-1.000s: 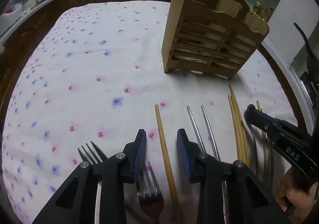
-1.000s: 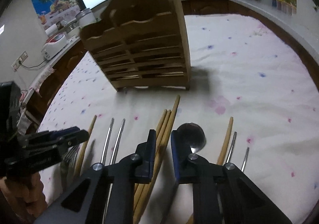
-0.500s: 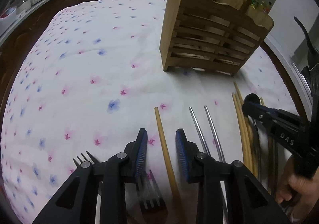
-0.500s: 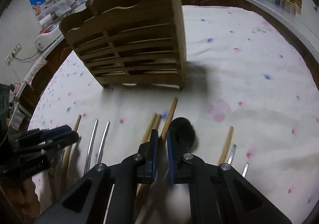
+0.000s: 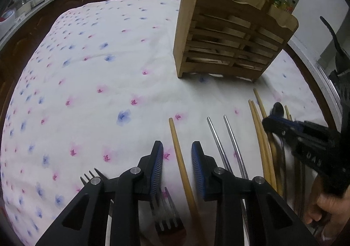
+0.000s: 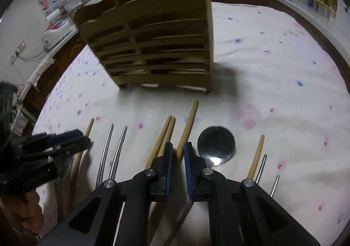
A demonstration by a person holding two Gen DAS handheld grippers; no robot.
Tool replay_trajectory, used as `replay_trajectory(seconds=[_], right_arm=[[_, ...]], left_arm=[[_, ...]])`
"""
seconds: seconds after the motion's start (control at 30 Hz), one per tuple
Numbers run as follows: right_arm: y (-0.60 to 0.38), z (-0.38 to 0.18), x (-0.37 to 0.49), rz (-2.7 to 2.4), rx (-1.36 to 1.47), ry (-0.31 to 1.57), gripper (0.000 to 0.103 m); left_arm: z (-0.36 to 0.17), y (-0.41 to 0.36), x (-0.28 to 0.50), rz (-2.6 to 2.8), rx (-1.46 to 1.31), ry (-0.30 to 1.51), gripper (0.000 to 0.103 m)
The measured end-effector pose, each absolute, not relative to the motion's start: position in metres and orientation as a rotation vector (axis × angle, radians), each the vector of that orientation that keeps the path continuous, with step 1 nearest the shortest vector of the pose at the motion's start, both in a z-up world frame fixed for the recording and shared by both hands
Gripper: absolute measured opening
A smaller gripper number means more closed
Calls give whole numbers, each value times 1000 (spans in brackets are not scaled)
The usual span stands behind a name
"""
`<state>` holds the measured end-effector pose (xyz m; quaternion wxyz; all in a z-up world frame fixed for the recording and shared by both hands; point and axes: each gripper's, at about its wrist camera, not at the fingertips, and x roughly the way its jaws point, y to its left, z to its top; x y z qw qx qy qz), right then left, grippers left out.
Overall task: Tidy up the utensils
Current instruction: 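Grasp a wooden chopstick with the left tool while the right tool grasps another wooden chopstick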
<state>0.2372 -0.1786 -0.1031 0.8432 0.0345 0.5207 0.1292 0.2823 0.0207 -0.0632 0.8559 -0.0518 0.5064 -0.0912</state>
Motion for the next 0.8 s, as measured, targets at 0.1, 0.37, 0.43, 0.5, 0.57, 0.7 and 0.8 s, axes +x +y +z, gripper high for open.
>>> replay_trajectory(seconds=[0.1, 0.37, 0.43, 0.5, 0.57, 0.7, 0.8], right_arm=[[-179, -104, 246, 254, 77, 1094, 9], [-175, -101, 242, 269, 76, 1071, 9], [-178, -94, 237, 280, 93, 1052, 8], [-181, -80, 227, 294, 121, 1023, 7], [-185, -68, 221, 306, 140, 1001, 7], [-189, -47, 208, 328, 147, 959, 6], [-191, -33, 199, 349, 168, 930, 6]], left_arm=[[-63, 20, 284, -198, -101, 1064, 24], [-65, 21, 288, -198, -113, 1056, 4], [-63, 22, 285, -209, -144, 1052, 3], [-57, 21, 279, -211, -150, 1034, 3], [-46, 20, 269, -221, -158, 1002, 3], [-19, 21, 250, -235, -156, 936, 3], [-7, 24, 238, -249, -174, 915, 3]])
